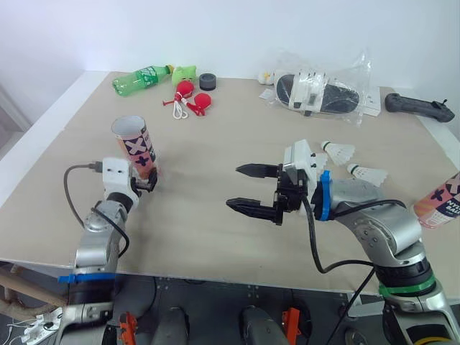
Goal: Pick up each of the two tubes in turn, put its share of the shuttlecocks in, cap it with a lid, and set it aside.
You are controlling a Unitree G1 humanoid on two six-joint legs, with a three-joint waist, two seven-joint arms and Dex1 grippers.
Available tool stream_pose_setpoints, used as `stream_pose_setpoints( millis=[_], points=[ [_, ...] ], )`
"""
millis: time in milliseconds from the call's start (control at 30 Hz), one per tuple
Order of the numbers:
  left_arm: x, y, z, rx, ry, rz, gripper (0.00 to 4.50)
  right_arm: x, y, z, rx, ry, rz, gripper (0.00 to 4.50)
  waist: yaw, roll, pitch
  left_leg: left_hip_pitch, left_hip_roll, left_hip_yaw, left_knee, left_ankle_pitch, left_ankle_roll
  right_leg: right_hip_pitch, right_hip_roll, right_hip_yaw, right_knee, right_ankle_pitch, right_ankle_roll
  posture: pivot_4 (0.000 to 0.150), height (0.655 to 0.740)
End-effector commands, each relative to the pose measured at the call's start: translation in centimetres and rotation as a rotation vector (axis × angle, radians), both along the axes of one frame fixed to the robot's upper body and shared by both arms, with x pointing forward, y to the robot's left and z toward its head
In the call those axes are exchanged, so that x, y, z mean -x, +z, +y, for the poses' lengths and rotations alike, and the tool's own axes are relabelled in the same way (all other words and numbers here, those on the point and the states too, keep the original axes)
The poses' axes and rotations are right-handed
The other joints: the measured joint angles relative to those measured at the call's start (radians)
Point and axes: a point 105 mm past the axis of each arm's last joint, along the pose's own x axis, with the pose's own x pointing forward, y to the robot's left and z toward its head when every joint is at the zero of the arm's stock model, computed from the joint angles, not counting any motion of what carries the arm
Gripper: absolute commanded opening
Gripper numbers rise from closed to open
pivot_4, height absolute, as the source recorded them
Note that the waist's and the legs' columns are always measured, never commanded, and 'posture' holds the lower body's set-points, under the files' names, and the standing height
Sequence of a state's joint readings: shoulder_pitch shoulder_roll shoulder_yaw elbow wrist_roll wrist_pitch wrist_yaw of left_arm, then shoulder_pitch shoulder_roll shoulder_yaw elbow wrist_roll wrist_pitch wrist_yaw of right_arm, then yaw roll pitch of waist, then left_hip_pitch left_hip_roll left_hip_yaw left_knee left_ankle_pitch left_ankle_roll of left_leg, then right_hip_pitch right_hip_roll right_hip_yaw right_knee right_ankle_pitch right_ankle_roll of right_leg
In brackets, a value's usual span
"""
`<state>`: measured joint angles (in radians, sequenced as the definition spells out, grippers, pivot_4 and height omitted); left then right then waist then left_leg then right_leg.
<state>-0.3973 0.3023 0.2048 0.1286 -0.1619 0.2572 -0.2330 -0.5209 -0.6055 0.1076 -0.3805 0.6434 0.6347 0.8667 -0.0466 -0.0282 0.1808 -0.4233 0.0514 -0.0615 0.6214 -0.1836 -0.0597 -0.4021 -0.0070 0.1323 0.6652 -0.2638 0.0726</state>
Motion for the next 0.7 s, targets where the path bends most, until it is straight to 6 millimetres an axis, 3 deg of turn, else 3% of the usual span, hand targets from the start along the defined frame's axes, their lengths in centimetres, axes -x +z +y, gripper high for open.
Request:
stream_pose_setpoints(
  millis=[33,400,667,700],
  points=[
    [-1.2,1.1,0.5,-0.011,-0.03,-0.053,4.5,0.5,1.1,0.2,-0.016,0.008,-0.052,4.47,0.0,0.0,0.0,0.0,0.0,0.0,0.0,0.0,0.0,0.0,0.0,0.0,0.0,0.0,0.0,0.15,0.74],
    [-3.8,1.4,0.7,-0.017,-0.072,-0.068,4.5,0.6,1.1,0.2,-0.015,-0.005,-0.054,4.47,0.0,0.0,0.0,-0.001,0.0,0.0,-0.001,0.0,0.0,-0.001,0.0,-0.001,0.0,0.0,-0.001,0.15,0.74],
    [-4.2,1.5,0.5,-0.008,-0.078,-0.079,4.5,0.6,1.2,0.2,-0.018,-0.017,-0.054,4.47,-0.001,0.0,0.0,-0.001,0.0,-0.001,-0.002,0.0,0.0,-0.001,0.0,-0.001,0.0,0.0,-0.001,0.15,0.74],
    [-4.2,1.4,0.5,-0.004,-0.077,-0.078,3.95,0.6,1.2,0.2,-0.019,-0.018,-0.054,4.5,-0.001,0.0,0.0,-0.001,0.0,-0.001,-0.002,0.0,0.0,-0.002,0.0,-0.001,0.0,0.0,-0.001,0.15,0.74]
  ],
)
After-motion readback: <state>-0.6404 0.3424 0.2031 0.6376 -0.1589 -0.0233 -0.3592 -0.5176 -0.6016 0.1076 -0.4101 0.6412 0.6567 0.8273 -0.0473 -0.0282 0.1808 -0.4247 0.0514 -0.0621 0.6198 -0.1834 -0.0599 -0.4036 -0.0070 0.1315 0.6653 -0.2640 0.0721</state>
